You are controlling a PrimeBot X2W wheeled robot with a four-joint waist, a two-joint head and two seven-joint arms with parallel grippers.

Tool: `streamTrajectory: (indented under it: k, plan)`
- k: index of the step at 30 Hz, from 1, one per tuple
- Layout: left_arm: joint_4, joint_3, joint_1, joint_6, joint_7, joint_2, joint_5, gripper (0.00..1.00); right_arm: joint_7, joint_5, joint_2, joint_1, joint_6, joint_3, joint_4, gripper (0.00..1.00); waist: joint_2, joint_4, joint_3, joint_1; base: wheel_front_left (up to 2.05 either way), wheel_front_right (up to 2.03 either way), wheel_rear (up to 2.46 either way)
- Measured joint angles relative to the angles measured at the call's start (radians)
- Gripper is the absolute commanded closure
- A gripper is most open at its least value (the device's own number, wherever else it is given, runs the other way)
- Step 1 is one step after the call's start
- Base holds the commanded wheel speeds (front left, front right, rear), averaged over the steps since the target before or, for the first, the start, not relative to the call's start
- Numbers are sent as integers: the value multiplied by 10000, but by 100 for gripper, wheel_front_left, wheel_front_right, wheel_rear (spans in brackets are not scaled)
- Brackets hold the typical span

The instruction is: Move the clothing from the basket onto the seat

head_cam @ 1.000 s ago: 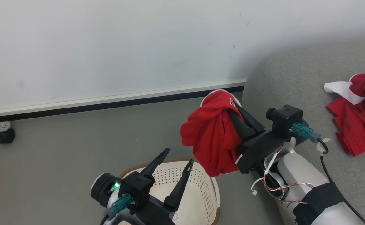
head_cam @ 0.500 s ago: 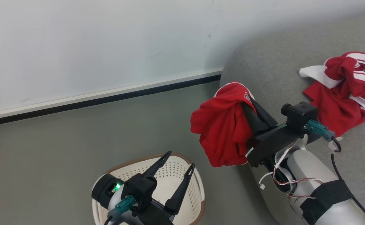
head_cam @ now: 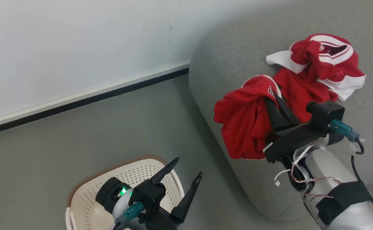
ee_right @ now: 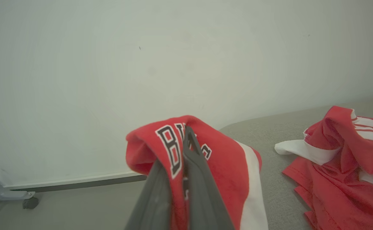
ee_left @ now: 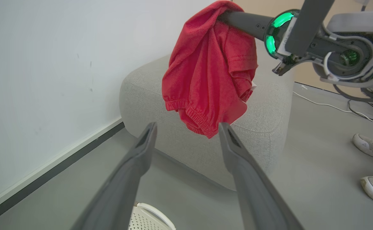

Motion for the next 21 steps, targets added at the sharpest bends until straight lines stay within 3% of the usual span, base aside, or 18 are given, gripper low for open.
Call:
streamTrajectory:
  k: [12,21]
  plan:
    - [-100,-176,-229,-86,194,52,38,0,-163,244,-209,23,-163,-543,121,100,0,-1083,360,-1,0,0,0]
    - [-109,-290,-498,-174,299,40,50,0,-247,330,-410,35,-174,-934,176,100,0,-1359,609,-1,0,0,0]
